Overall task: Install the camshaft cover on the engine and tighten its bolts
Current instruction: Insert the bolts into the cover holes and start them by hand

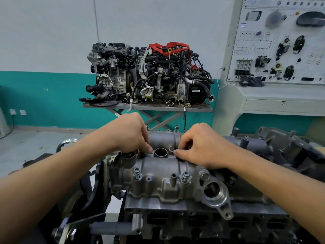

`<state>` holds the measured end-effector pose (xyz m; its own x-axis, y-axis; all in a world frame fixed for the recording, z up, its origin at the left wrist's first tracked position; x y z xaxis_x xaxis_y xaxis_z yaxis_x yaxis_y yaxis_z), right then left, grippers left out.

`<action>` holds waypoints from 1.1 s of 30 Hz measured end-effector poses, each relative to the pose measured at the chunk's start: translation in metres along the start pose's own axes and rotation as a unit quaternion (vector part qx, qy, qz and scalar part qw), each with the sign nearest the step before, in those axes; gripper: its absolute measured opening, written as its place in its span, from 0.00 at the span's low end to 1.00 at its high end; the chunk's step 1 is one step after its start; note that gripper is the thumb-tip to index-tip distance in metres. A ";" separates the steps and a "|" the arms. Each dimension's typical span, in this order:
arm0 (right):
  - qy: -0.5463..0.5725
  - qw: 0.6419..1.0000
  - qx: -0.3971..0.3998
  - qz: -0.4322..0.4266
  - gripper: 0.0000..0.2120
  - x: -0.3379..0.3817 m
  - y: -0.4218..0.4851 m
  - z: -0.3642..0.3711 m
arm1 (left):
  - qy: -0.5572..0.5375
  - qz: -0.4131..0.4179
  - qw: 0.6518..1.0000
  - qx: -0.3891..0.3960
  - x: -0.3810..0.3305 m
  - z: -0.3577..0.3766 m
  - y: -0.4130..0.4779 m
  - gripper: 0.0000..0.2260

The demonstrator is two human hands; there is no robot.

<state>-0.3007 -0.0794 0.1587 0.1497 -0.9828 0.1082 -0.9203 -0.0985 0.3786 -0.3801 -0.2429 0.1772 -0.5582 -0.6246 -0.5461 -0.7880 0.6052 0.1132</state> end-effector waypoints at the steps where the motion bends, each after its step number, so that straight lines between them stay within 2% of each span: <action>1: -0.002 1.000 0.002 0.002 0.09 0.000 0.000 0.000 | 0.018 -0.003 1.000 -0.001 -0.001 0.000 0.000 0.07; 5: 0.008 1.000 0.020 0.016 0.05 -0.002 0.001 -0.001 | 0.097 -0.035 0.995 -0.012 -0.001 -0.002 -0.001 0.19; 10: 0.023 0.999 0.027 0.020 0.02 -0.002 0.003 0.002 | 0.114 -0.046 0.992 -0.004 -0.002 -0.001 -0.005 0.27; 15: 0.021 0.998 0.043 0.036 0.01 -0.004 0.004 0.005 | 0.150 -0.047 0.986 -0.048 -0.003 -0.002 -0.007 0.22; 18: 0.006 0.998 0.047 0.048 0.03 -0.004 0.005 0.005 | 0.165 -0.033 0.985 -0.032 -0.005 -0.001 -0.004 0.19; 22: -0.061 0.996 0.036 0.060 0.19 -0.004 0.004 0.004 | 0.130 -0.012 0.991 0.044 -0.009 0.005 -0.001 0.02; 24: -0.060 0.996 0.025 0.062 0.22 -0.004 0.004 0.003 | 0.107 -0.021 0.992 0.063 -0.007 0.006 -0.002 0.06; 28: 0.012 0.997 0.045 0.053 0.09 -0.005 0.005 0.001 | 0.097 -0.027 0.995 0.023 -0.001 0.002 -0.003 0.04; 31: 0.016 0.997 0.065 0.039 0.03 -0.004 0.004 0.002 | 0.123 -0.037 0.991 -0.024 0.000 0.001 -0.006 0.17; 33: 0.002 0.997 0.061 0.040 0.02 -0.004 0.004 0.002 | 0.138 -0.037 0.989 -0.022 -0.002 0.002 -0.006 0.17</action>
<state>-0.3061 -0.0760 0.1582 0.0747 -0.9876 0.1384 -0.9667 -0.0377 0.2529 -0.3734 -0.2444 0.1760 -0.5429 -0.7816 -0.3071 -0.8369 0.5340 0.1203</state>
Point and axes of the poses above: each hand's wrist, its own y-axis towards the middle knuckle, its own z-axis out of the palm, x = y × z, the point moved 5 cm from there along y, towards the middle knuckle, and after that the axes turned 13 degrees about -y, right-handed, at the moved point
